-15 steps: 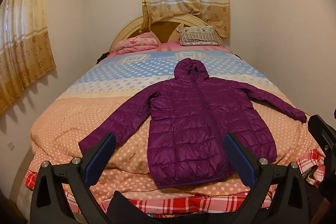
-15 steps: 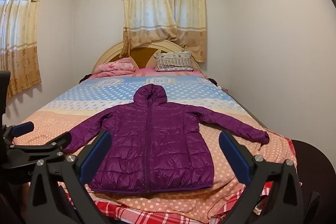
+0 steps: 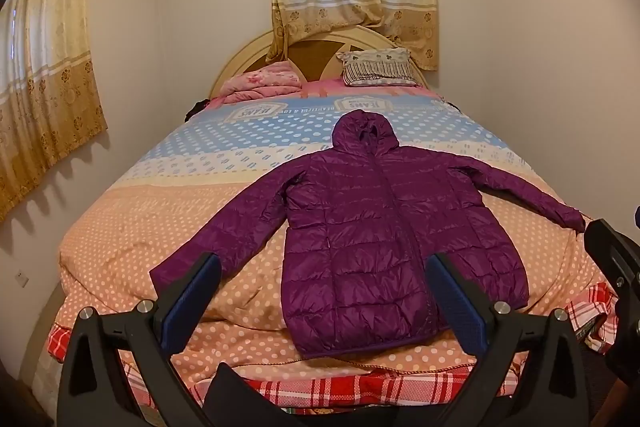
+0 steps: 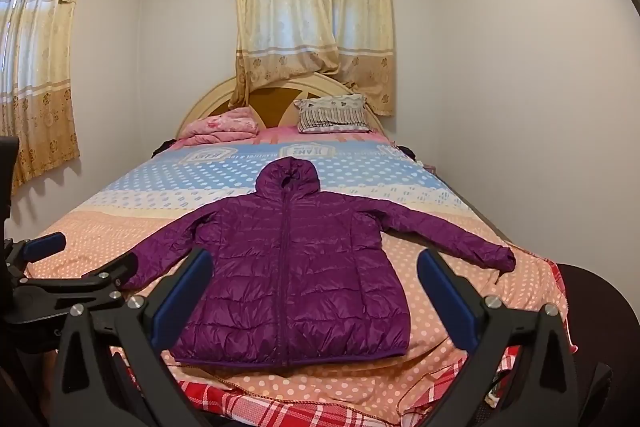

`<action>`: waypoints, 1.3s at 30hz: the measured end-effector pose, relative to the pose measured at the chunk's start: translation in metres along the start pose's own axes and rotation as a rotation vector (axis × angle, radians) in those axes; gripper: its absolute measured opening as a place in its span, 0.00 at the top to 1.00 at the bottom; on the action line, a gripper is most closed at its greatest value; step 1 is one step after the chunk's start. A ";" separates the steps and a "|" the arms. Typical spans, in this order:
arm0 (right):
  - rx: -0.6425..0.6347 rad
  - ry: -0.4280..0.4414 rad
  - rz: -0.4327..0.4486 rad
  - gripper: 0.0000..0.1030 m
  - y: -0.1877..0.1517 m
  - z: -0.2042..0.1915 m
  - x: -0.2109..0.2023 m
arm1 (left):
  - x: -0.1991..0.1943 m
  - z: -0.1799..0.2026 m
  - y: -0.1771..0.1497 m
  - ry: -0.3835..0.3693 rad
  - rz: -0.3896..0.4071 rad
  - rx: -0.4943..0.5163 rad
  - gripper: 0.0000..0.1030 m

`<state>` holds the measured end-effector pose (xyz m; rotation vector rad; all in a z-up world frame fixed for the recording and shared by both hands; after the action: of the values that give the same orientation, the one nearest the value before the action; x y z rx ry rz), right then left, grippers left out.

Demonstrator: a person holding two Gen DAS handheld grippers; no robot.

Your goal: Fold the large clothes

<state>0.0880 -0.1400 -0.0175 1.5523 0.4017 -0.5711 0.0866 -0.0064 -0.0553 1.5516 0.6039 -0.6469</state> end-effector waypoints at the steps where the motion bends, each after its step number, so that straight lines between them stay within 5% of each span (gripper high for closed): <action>1: 0.003 -0.001 0.002 0.00 0.000 0.001 0.001 | 0.000 0.001 0.000 0.002 0.001 0.001 0.01; 39: -0.002 0.010 -0.023 0.00 -0.007 0.002 0.010 | 0.004 -0.010 0.003 0.006 -0.002 -0.021 0.01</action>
<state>0.0925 -0.1423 -0.0289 1.5507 0.4287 -0.5806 0.0915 0.0032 -0.0554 1.5340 0.6143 -0.6357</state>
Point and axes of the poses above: each gripper's, at about its wrist camera, not at the fingertips, and x roughly the way its jaws point, z to its right, y to its top, the point moved 10 cm from there along x, roughly the way its jaws point, and after that the axes turned 14 degrees about -z, right-handed, at the moved point
